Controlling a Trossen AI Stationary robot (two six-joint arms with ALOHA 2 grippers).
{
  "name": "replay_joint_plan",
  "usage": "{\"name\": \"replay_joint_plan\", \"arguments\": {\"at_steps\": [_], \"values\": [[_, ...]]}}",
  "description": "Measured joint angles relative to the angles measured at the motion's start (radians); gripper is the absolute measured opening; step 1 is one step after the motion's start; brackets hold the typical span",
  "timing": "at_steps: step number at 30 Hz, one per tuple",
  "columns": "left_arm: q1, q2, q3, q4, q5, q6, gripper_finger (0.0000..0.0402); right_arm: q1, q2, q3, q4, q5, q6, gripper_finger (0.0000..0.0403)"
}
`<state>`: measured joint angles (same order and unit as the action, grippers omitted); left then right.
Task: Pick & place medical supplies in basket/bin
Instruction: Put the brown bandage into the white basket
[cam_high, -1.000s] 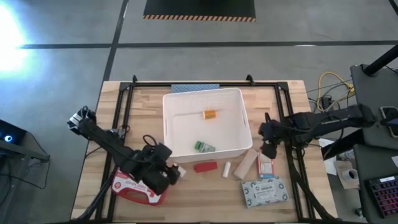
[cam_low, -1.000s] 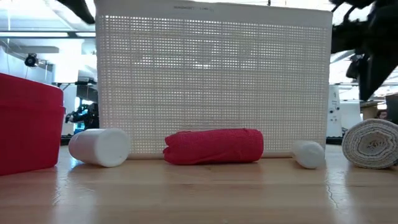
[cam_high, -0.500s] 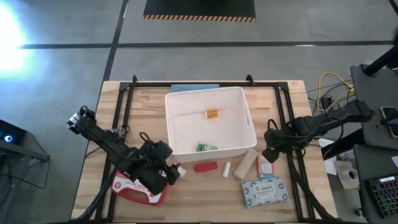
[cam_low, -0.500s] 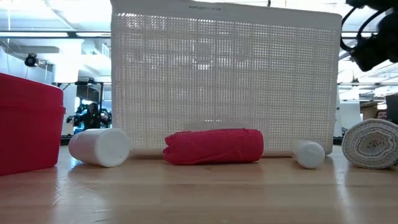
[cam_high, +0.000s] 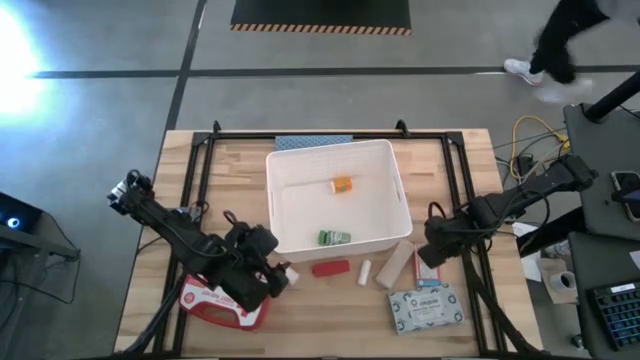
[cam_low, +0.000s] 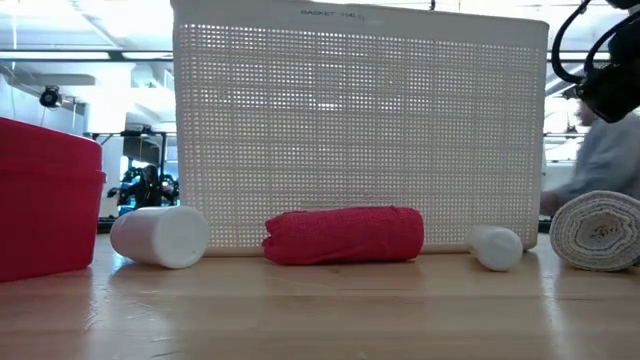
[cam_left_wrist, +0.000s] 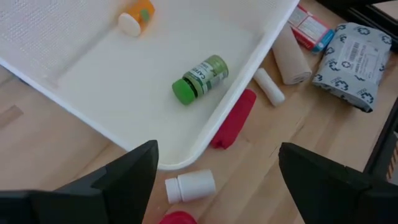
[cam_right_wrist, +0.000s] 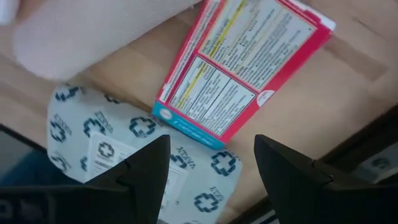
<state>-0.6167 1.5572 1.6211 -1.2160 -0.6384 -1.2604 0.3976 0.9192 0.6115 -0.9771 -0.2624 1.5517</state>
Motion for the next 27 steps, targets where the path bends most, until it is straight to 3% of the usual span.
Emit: {"name": "replay_joint_plan", "arguments": {"at_steps": [9, 18, 27], "values": [[-0.005, -0.031, 0.0, -0.073, -0.028, 0.059, 0.031, 0.036, 0.0, -0.049, 0.061, 0.044, 0.217, 0.0224], [-0.006, -0.092, -0.005, -0.235, -0.056, 0.059, 0.031, 0.04, 0.0, -0.096, 0.246, 0.343, 0.439, 0.0224], [-0.007, -0.154, -0.019, -0.291, -0.079, 0.058, 0.031, 0.036, 0.041, -0.149, 0.31, 0.405, 0.613, 0.0224]]}}
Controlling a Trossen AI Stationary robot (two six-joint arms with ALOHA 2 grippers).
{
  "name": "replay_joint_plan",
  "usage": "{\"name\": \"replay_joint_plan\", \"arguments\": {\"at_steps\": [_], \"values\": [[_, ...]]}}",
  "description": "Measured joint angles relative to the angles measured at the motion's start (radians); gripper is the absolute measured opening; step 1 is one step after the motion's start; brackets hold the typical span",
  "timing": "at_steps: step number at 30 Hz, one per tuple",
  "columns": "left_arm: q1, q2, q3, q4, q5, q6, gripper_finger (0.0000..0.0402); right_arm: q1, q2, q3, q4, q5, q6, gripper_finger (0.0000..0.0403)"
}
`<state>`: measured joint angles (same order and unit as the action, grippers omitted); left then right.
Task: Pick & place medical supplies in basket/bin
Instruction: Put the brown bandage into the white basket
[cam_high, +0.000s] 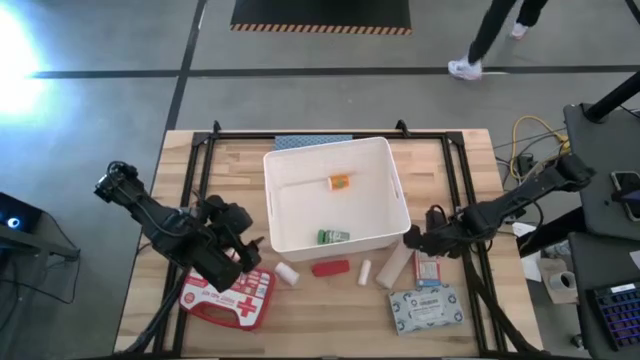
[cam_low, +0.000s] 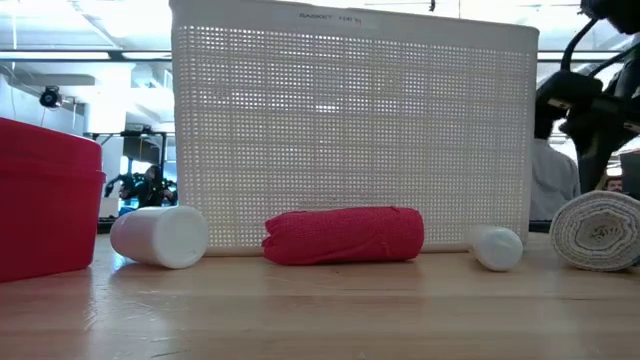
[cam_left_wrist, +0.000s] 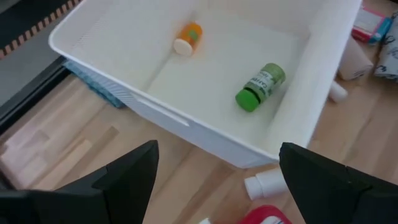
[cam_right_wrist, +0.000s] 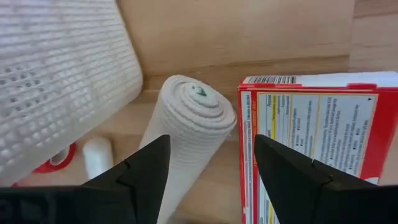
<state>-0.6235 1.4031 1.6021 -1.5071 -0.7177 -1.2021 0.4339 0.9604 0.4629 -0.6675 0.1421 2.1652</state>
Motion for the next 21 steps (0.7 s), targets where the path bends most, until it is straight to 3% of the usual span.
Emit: {"name": "replay_joint_plan", "arguments": {"at_steps": [9, 17, 21], "values": [[0.0, -0.05, -0.073, -0.012, 0.0, -0.015, 0.031, 0.001, 0.162, 0.008, 0.157, -0.006, -0.058, 0.0224], [0.0, -0.052, -0.078, -0.011, 0.001, -0.03, 0.031, 0.022, 0.246, 0.077, 0.147, -0.23, -0.271, 0.0224], [0.0, -0.052, -0.078, -0.011, 0.002, -0.03, 0.031, 0.046, 0.254, 0.112, 0.143, -0.12, -0.413, 0.0224]]}}
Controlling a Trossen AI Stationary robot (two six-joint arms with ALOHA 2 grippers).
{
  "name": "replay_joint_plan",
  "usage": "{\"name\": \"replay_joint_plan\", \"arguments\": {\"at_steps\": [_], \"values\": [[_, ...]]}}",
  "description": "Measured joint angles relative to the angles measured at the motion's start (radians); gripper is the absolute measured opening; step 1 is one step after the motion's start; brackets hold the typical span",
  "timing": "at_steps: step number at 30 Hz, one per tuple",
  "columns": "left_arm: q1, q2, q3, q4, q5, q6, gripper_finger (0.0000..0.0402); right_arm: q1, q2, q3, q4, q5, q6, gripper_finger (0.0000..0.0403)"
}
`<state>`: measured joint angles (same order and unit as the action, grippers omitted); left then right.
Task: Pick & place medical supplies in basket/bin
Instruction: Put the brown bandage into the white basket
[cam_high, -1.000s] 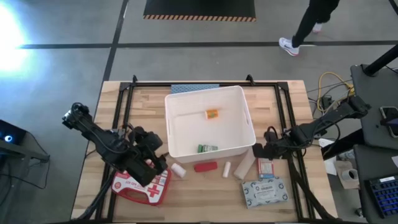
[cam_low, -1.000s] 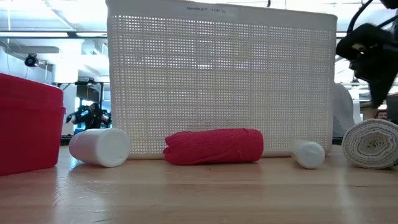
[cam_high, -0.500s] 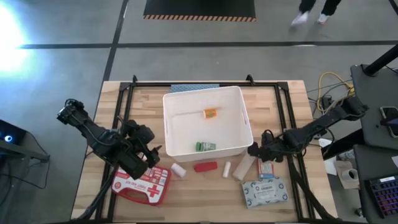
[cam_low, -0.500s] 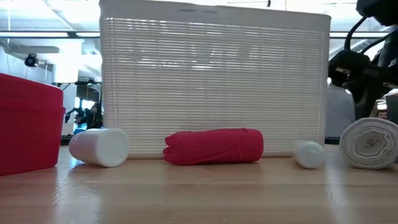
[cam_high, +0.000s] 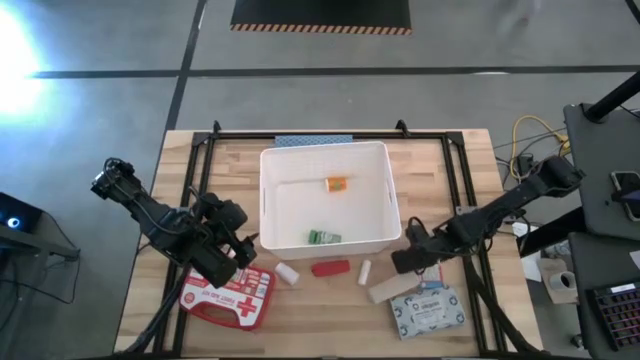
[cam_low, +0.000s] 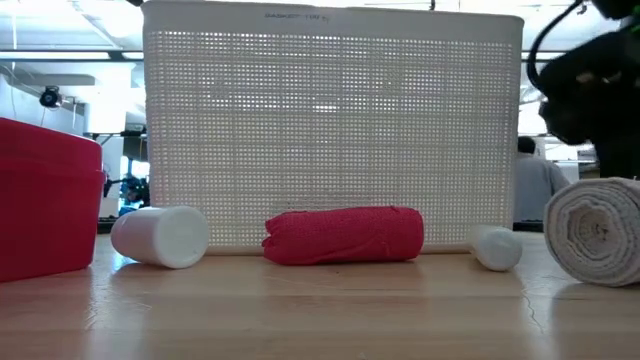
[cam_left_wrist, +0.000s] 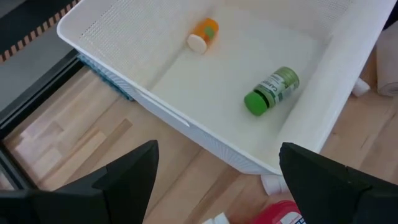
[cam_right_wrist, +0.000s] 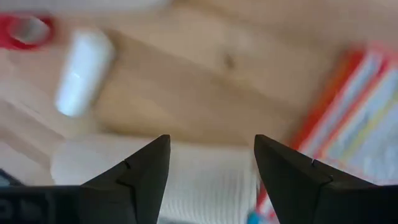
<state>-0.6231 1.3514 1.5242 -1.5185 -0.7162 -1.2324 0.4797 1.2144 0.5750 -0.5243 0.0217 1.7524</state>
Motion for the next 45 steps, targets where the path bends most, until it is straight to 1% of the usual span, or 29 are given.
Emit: {"name": "replay_joint_plan", "arguments": {"at_steps": [2, 4, 6, 9, 11, 13, 15, 17, 19, 22, 24, 29, 33, 36, 40, 45], "values": [[0.0, 0.0, 0.0, 0.001, 0.0, 0.0, 0.031, 0.007, -0.005, 0.016, -0.008, 0.096, -0.095, 0.0224], [0.001, 0.0, 0.0, 0.006, 0.001, 0.0, 0.031, 0.018, -0.016, 0.038, -0.001, 0.143, -0.271, 0.0224], [0.001, 0.0, 0.0, 0.009, 0.001, -0.002, 0.031, 0.031, -0.017, 0.067, 0.005, 0.118, -0.454, 0.0224], [0.001, 0.0, 0.0, 0.019, 0.001, -0.023, 0.031, 0.051, -0.007, 0.106, 0.004, -0.001, -0.784, 0.0224], [0.001, 0.0, 0.0, 0.029, 0.002, -0.036, 0.031, 0.07, 0.007, 0.127, 0.009, -0.072, -0.97, 0.0224], [0.001, 0.0, 0.0, 0.04, 0.002, -0.045, 0.031, 0.089, 0.031, 0.141, 0.003, -0.083, -1.075, 0.0224], [0.001, 0.0, 0.0, 0.056, 0.002, -0.045, 0.031, 0.101, 0.059, 0.149, 0.002, -0.053, -1.137, 0.0224], [0.001, 0.0, 0.0, 0.063, 0.002, -0.045, 0.031, 0.104, 0.096, 0.154, -0.005, -0.007, -1.181, 0.0224], [0.001, 0.0, 0.0, 0.077, 0.002, -0.046, 0.031, 0.104, 0.134, 0.155, -0.008, 0.024, -1.185, 0.0224], [0.001, 0.001, 0.0, 0.079, 0.002, -0.067, 0.031, 0.108, 0.186, 0.155, -0.016, 0.029, -1.188, 0.0226], [0.001, 0.001, 0.0, 0.079, 0.002, -0.084, 0.031, 0.12, 0.207, 0.156, -0.016, 0.027, -1.192, 0.0235], [0.002, 0.001, 0.0, 0.079, 0.002, -0.113, 0.031, 0.152, 0.21, 0.161, -0.023, 0.06, -1.232, 0.0276], [0.004, 0.001, 0.0, 0.079, 0.002, -0.113, 0.031, 0.156, 0.205, 0.153, -0.023, 0.064, -1.237, 0.0314], [0.011, 0.001, 0.0, 0.079, 0.001, -0.113, 0.031, 0.155, 0.212, 0.138, -0.017, 0.068, -1.239, 0.0333], [0.016, 0.001, 0.0, 0.079, 0.0, -0.114, 0.031, 0.155, 0.259, 0.116, -0.018, 0.073, -1.241, 0.0337], [0.016, 0.001, 0.0, 0.079, 0.0, -0.113, 0.031, 0.155, 0.319, 0.125, -0.003, 0.071, -1.243, 0.0323]]}}
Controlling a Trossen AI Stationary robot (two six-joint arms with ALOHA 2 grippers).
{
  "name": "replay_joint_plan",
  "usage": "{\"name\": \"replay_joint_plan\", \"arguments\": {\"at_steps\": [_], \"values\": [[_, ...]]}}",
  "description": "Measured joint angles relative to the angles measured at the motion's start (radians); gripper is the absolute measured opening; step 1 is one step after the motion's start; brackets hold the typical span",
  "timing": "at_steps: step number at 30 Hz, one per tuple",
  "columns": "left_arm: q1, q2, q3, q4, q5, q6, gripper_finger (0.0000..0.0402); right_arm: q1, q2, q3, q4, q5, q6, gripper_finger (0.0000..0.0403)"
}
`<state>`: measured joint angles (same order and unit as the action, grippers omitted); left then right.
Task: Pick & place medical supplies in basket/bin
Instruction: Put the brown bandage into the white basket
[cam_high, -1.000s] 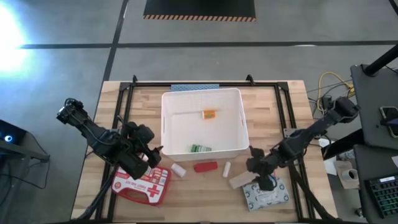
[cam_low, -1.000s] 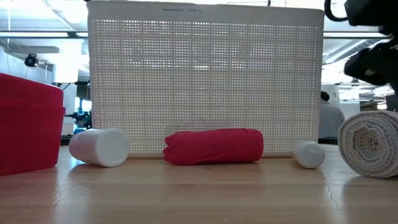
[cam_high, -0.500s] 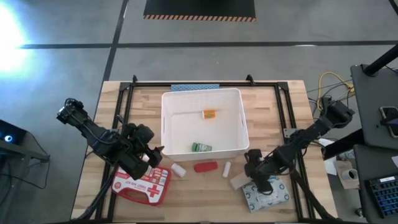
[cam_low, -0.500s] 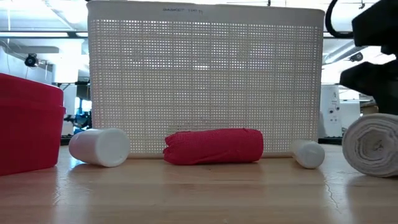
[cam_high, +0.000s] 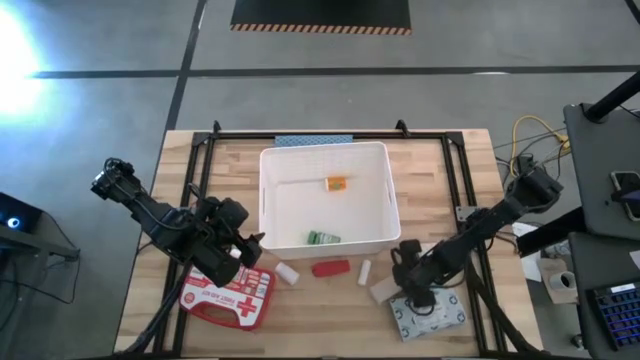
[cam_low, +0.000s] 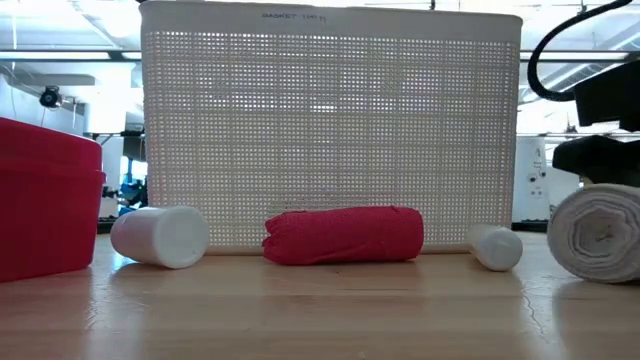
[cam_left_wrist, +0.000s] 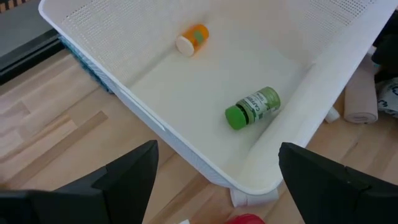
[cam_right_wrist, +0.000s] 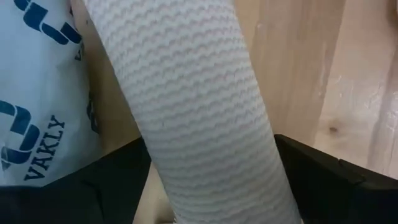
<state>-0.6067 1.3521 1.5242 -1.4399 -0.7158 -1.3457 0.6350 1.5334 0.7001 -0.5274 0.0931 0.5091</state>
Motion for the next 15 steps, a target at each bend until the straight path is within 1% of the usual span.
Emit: {"name": "replay_joint_plan", "arguments": {"at_steps": [2, 4, 8, 12, 14, 15], "values": [[0.0, 0.0, 0.0, 0.0, 0.0, 0.0, 0.031, 0.0, 0.007, 0.007, -0.002, -0.007, 0.0, 0.031], [0.0, 0.0, 0.0, 0.0, 0.0, 0.0, 0.031, 0.002, 0.003, 0.018, -0.015, -0.01, 0.001, 0.0285], [0.0, 0.0, 0.0, 0.0, 0.0, 0.0, 0.031, 0.008, -0.04, 0.037, -0.061, 0.0, 0.034, 0.0213], [0.0, 0.0, 0.0, 0.0, 0.0, 0.0, 0.031, 0.017, -0.088, 0.046, -0.126, 0.012, 0.124, 0.0133], [0.0, 0.0, 0.0, 0.0, 0.0, 0.0, 0.031, 0.023, -0.13, 0.056, -0.153, -0.011, 0.15, 0.0105], [0.0, 0.0, 0.0, 0.0, 0.0, 0.0, 0.031, 0.031, -0.155, 0.064, -0.154, -0.03, 0.152, 0.0104]]}}
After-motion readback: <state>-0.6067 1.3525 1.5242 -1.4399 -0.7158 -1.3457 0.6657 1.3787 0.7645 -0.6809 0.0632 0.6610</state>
